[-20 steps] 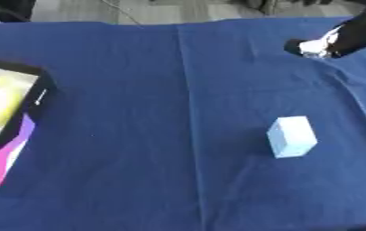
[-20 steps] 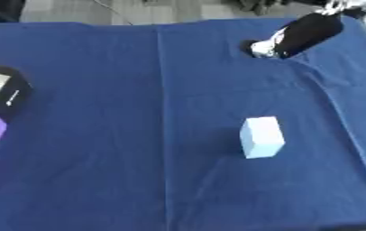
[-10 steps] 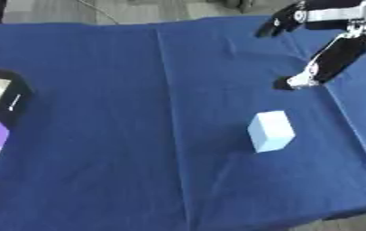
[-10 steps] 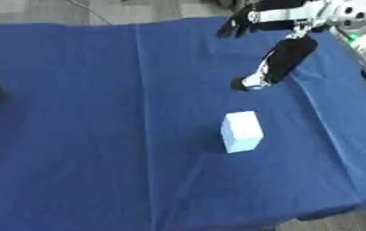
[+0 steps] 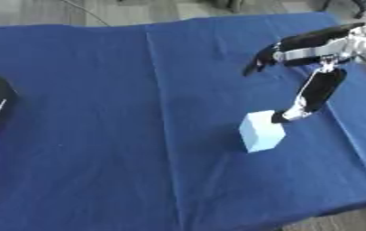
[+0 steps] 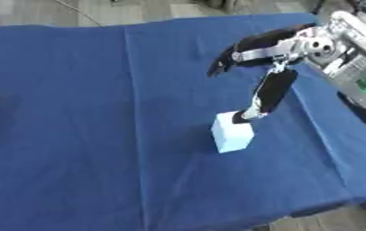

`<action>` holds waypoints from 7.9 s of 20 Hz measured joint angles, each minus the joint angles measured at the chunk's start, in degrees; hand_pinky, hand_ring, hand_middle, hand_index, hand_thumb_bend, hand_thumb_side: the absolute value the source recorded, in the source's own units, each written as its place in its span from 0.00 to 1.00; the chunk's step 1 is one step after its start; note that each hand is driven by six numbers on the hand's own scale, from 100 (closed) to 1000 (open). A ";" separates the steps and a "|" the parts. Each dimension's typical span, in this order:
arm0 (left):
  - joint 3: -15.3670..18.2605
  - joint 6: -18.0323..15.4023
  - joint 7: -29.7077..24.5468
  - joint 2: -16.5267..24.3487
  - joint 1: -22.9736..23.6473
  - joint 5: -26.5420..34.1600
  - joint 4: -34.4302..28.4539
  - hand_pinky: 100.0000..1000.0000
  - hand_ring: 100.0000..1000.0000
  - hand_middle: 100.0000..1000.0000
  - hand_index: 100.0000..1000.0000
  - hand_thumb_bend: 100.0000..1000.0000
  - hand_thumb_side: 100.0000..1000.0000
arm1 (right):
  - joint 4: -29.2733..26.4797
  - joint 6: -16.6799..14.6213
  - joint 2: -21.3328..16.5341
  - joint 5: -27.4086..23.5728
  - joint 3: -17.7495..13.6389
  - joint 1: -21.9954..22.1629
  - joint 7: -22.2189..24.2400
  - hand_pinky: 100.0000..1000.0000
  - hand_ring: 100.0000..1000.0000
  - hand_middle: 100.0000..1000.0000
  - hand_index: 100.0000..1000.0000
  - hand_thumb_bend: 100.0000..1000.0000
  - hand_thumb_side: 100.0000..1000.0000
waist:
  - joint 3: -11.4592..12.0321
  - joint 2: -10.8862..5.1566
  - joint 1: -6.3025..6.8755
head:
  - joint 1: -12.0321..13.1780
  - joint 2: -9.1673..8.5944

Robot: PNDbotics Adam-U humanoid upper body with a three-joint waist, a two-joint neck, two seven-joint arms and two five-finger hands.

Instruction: Pick up the objects with one hand, pass them to the other hand, and then place them into the box on the other side of the table.

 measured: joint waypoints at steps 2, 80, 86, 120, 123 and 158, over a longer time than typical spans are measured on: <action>-0.04 -0.37 0.16 -0.50 0.27 -0.02 0.00 0.69 0.74 0.61 0.81 0.18 0.85 | 0.19 -0.35 0.00 0.93 0.23 0.31 0.00 0.92 0.91 0.87 0.93 0.44 0.17 | 0.05 0.13 0.08 | -0.16 0.00; -9.02 28.48 -14.44 12.90 -12.10 -3.70 -0.10 0.72 0.76 0.67 0.84 0.23 0.84 | -2.71 24.58 35.76 21.56 6.47 -5.65 -44.79 0.67 0.45 0.38 0.48 0.00 0.00 | 0.37 -0.47 3.93 | 8.45 0.48; -14.30 29.70 -29.26 14.43 -19.25 -11.99 -0.35 0.80 0.82 0.72 0.86 0.37 0.57 | 1.42 24.35 40.95 18.78 9.84 -5.58 -54.60 0.66 0.42 0.37 0.47 0.00 0.00 | 0.18 -0.84 4.28 | 7.71 0.48; -34.78 13.32 -82.25 6.13 -39.39 -70.48 -0.38 0.90 0.85 0.83 0.94 0.83 0.39 | 5.58 29.82 47.48 10.04 18.90 -7.93 -61.62 0.67 0.44 0.38 0.51 0.00 0.00 | -0.03 -2.08 4.46 | 5.17 0.92; -35.83 11.75 -83.83 5.01 -40.37 -73.20 -0.39 0.90 0.84 0.82 0.93 0.83 0.37 | 6.21 28.37 47.61 10.84 19.74 -8.12 -63.06 0.67 0.44 0.38 0.51 0.00 0.00 | 0.12 -2.22 4.56 | 5.42 0.92; -31.02 21.53 -74.03 11.35 -32.38 -70.46 -1.01 0.80 0.73 0.66 0.74 0.78 0.33 | 2.24 19.68 45.72 10.78 22.63 -8.58 -73.52 0.66 0.44 0.39 0.52 0.00 0.00 | -0.23 -2.12 4.16 | 4.23 0.05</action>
